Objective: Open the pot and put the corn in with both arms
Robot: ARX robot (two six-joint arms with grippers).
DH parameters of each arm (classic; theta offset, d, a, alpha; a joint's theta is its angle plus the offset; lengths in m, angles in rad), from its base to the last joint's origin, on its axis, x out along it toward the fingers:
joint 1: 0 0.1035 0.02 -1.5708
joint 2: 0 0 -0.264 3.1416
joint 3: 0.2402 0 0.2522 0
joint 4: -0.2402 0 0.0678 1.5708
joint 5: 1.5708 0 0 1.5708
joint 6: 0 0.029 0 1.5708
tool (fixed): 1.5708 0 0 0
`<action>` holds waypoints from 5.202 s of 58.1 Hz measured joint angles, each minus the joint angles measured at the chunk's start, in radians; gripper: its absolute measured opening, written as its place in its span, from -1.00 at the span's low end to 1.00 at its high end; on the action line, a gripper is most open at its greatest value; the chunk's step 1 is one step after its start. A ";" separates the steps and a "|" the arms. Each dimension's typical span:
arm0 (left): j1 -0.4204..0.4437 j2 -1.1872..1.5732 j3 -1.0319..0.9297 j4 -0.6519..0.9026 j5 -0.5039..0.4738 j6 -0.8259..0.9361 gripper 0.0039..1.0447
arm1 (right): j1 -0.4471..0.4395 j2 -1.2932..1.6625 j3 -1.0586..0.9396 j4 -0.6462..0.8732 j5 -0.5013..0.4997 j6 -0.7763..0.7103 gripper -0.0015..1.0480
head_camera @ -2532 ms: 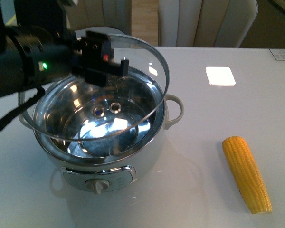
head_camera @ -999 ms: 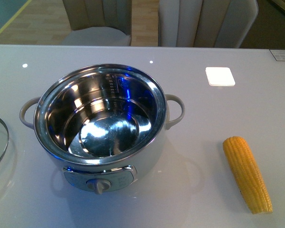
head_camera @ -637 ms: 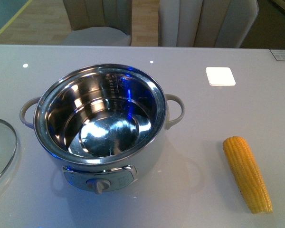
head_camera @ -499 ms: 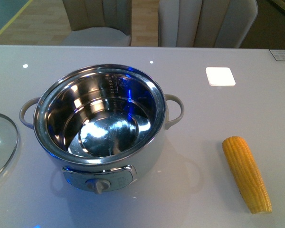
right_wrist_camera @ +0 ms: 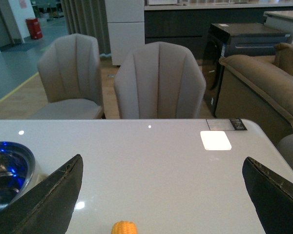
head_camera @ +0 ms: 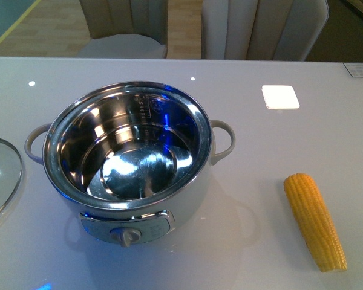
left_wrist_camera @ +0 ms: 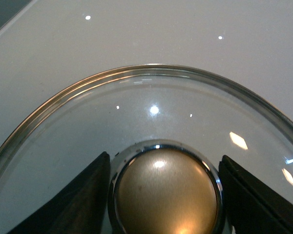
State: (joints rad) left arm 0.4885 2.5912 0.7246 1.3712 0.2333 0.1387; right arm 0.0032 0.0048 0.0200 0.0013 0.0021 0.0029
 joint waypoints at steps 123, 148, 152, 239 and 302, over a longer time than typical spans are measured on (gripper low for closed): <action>-0.486 -2.248 -0.712 -1.028 -0.233 -0.147 -0.94 | 0.000 0.000 0.000 0.000 0.000 0.000 0.83; -0.486 -2.390 -0.712 -1.169 -0.233 -0.147 -0.94 | 0.000 0.000 0.000 0.000 0.000 0.000 0.83; -0.486 -2.406 -0.712 -1.185 -0.233 -0.147 -0.94 | 0.000 0.000 0.000 0.000 0.000 0.000 0.83; -0.486 -2.586 -0.712 -1.371 -0.233 -0.144 0.87 | 0.076 1.704 0.456 0.240 0.014 -0.034 0.83; -0.486 -2.586 -0.712 -1.371 -0.233 -0.144 0.87 | 0.133 2.160 0.657 0.294 -0.036 -0.237 -0.20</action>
State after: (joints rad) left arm 0.0025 0.0048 0.0128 -0.0002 -0.0002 -0.0055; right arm 0.1364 2.1647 0.6769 0.2951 -0.0338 -0.2337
